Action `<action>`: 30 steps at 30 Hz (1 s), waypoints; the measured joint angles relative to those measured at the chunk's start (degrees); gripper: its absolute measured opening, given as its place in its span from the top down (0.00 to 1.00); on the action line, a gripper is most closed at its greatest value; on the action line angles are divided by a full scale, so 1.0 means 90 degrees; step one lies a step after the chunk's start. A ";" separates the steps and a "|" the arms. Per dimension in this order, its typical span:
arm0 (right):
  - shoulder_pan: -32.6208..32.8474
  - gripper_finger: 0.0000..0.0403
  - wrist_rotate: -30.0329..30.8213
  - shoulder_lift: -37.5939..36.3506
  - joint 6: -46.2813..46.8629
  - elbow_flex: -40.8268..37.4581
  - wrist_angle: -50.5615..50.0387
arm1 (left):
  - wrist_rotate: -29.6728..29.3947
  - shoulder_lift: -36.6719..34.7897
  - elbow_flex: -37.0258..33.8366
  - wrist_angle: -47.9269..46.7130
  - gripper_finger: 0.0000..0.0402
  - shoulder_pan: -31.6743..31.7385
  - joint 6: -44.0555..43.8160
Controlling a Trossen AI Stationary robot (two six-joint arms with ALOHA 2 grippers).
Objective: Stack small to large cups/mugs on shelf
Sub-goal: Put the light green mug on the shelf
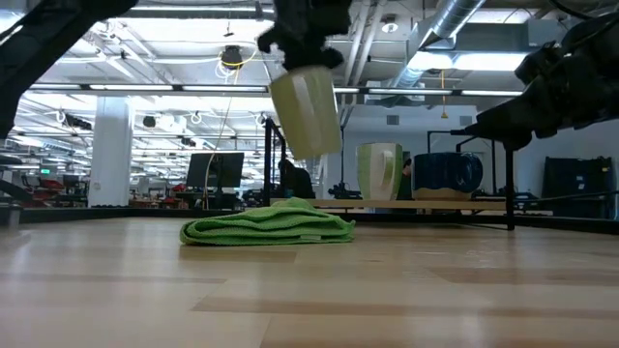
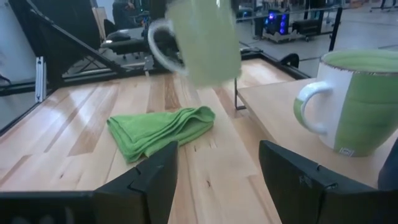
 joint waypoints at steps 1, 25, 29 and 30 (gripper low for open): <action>0.0000 0.39 -0.0003 0.0016 0.0001 0.0000 0.0008 | 0.0000 0.0112 0.0000 -0.0004 0.97 -0.0041 0.0033; 0.0005 0.39 -0.0023 0.0042 0.0160 0.0000 0.0002 | 0.0136 0.1593 0.0028 0.0217 0.97 -0.0291 -0.0078; 0.0005 0.39 -0.0023 0.0042 0.0177 0.0000 0.0002 | 0.0141 0.1623 0.0058 0.0442 0.92 -0.0330 -0.0051; 0.0005 0.39 -0.0023 0.0042 0.0221 0.0000 0.0002 | 0.0137 0.1631 0.0058 0.0517 0.92 -0.0339 -0.0029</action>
